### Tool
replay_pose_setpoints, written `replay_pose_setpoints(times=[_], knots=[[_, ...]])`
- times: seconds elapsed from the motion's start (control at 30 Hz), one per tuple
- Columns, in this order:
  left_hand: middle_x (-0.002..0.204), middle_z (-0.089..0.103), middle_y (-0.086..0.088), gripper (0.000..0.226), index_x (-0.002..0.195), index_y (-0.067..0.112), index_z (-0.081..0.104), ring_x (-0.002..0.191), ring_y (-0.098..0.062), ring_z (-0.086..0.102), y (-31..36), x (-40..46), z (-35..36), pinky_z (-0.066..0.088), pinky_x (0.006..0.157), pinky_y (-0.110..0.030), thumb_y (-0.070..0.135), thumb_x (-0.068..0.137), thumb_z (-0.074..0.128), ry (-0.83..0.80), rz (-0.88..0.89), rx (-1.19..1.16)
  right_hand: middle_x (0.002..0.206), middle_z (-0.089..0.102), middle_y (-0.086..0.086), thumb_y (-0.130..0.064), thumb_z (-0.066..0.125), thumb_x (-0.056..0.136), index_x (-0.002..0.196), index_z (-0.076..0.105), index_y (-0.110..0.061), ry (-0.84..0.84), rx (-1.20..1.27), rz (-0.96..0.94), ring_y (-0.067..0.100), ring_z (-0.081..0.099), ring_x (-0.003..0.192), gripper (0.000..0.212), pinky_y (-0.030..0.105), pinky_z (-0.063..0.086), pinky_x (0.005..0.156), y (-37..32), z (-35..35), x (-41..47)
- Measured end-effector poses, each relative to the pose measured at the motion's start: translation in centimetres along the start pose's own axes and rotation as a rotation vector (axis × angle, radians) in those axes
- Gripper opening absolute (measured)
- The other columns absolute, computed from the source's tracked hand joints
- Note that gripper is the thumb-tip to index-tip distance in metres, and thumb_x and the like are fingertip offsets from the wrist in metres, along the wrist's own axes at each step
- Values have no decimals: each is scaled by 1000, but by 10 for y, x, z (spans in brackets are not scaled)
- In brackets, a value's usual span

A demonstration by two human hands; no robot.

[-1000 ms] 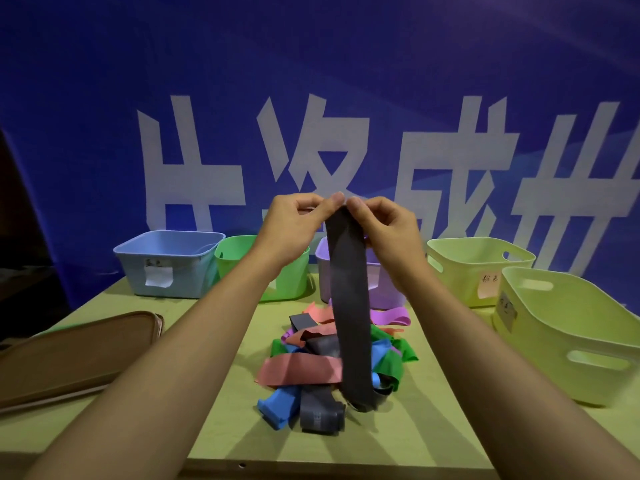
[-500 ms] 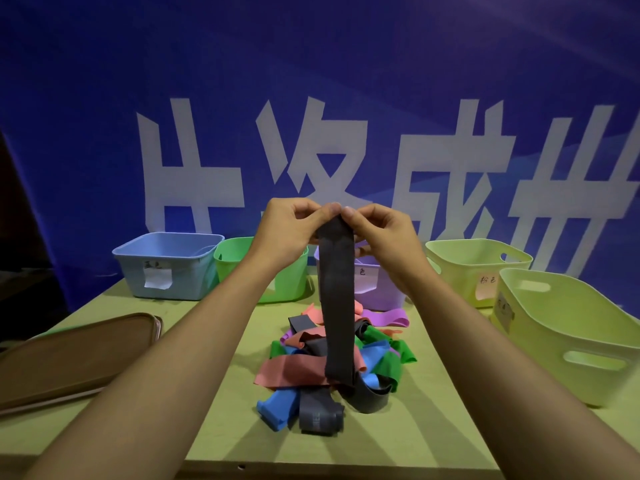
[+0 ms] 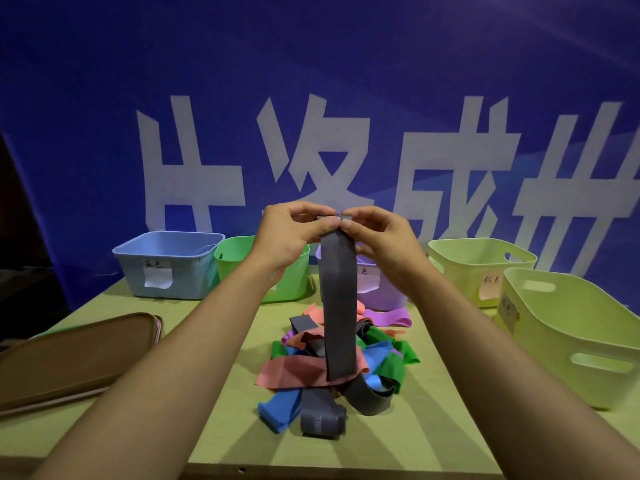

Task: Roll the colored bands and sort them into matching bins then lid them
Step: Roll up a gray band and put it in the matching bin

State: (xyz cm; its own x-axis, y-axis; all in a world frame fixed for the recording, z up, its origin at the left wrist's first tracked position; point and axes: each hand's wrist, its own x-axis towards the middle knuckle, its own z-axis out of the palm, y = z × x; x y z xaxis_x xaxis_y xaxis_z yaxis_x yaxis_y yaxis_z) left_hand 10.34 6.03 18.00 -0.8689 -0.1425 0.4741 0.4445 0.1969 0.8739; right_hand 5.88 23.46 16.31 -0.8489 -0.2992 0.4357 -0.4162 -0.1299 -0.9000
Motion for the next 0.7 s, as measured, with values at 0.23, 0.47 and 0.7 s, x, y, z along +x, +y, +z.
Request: replay_pose_setpoints(times=[0.23, 0.47, 0.7], knots=[[93, 79, 1, 16, 98, 15, 78, 92, -12, 76, -17, 5, 4, 60, 77, -22, 7, 85, 80, 7, -49, -117, 89, 78, 1, -35, 69, 95, 104, 77, -12, 29, -89, 12, 17, 76, 85, 26, 26, 60, 71, 7, 1, 7], [105, 79, -4, 24, 105, 13, 77, 103, -17, 74, -38, 17, 7, 61, 90, -32, 8, 83, 83, -5, -93, -168, 91, 78, 0, -28, 70, 94, 102, 78, -14, 105, -82, -33, 16, 75, 91, 18, 26, 60, 74, 32, 2, 19], [96, 80, -3, 19, 101, 12, 78, 92, -15, 76, -73, 24, 12, 60, 78, -26, 28, 91, 76, 36, -136, -158, 98, 79, 0, -19, 71, 94, 109, 77, -11, 95, -102, -55, 12, 74, 96, 17, 25, 60, 82, 70, 2, 29]])
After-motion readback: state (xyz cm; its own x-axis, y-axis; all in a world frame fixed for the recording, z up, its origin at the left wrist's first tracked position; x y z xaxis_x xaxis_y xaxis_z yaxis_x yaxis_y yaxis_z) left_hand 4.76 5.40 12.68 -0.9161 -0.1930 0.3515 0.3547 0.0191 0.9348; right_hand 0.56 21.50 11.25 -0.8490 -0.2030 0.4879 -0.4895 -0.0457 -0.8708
